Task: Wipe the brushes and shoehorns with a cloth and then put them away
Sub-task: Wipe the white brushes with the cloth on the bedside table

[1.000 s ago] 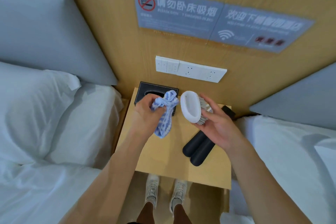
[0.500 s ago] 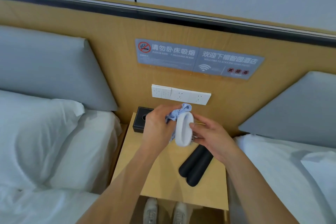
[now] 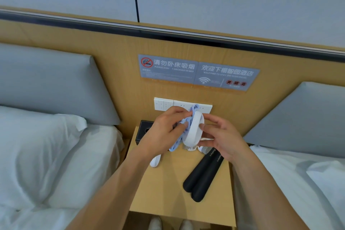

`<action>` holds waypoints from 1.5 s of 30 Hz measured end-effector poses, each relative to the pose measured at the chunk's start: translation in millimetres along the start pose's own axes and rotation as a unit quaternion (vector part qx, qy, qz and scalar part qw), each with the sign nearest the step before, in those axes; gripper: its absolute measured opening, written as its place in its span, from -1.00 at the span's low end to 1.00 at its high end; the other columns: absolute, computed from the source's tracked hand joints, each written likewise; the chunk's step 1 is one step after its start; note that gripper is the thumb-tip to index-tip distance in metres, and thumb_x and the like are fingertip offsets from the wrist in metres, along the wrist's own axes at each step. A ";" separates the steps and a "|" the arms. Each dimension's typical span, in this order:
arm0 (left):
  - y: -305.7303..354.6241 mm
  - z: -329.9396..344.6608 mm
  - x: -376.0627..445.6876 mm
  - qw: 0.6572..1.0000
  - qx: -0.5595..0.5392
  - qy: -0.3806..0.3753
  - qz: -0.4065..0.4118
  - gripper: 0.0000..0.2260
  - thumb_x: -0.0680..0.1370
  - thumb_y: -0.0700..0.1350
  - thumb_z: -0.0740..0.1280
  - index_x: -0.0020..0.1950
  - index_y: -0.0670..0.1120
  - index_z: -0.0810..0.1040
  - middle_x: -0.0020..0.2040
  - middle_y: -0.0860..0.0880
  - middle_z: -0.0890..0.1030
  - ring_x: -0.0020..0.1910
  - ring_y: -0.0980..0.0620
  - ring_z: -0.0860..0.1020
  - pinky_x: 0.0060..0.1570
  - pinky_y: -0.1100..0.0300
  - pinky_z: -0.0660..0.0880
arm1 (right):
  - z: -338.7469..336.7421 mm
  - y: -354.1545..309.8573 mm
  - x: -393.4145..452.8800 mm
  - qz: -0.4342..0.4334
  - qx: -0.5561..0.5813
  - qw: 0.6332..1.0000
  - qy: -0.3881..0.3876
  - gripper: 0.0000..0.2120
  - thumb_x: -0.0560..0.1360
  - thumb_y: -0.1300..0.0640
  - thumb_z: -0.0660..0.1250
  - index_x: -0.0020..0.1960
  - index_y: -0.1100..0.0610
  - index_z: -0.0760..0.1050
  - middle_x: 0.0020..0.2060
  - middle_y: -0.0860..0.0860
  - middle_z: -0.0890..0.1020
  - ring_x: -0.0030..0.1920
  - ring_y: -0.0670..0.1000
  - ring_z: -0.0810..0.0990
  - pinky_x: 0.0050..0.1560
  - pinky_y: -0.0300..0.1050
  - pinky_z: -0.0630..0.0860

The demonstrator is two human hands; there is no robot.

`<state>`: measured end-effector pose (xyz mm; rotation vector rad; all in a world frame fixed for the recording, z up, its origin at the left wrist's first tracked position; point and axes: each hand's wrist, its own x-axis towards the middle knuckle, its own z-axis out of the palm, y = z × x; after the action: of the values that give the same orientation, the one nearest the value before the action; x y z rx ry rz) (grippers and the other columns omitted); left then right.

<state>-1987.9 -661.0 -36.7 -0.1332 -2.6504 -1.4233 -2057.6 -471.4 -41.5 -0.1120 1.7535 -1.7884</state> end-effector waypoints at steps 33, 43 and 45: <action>25.0 -23.9 -24.6 0.985 0.121 -0.111 0.059 -0.62 0.47 -0.23 0.46 0.27 0.01 0.63 0.11 0.02 0.47 0.08 0.07 0.47 0.05 0.13 0.48 | -3.4 -12.3 -11.1 0.042 -0.008 0.999 -0.020 -0.66 0.62 0.32 0.26 0.29 -0.02 0.50 0.02 0.25 0.72 0.02 0.35 0.69 0.17 0.40 0.53; 28.1 -24.4 -18.1 0.978 0.186 -0.080 0.058 -0.54 0.45 -0.23 0.48 0.33 0.06 0.57 0.03 0.01 0.44 -0.07 0.10 0.44 -0.14 0.49 0.28 | 4.8 -11.1 -13.4 0.053 0.029 0.997 -0.042 -0.68 0.59 0.31 0.30 0.24 -0.01 0.55 0.01 0.25 0.72 -0.07 0.30 0.69 -0.11 0.12 0.67; 32.4 -25.2 -19.8 0.978 0.180 -0.081 0.061 -0.55 0.43 -0.23 0.49 0.30 0.05 0.60 0.02 -0.02 0.47 -0.07 0.06 0.47 -0.15 0.45 0.31 | 3.8 -9.5 -13.2 0.053 0.031 0.997 -0.046 -0.67 0.59 0.32 0.30 0.25 -0.01 0.55 0.03 0.24 0.72 -0.03 0.32 0.69 -0.04 0.17 0.64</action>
<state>-1962.0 -664.5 0.6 -0.3804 -2.9195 -0.9127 -2048.7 -469.1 -27.6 -0.0718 1.6083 -1.7315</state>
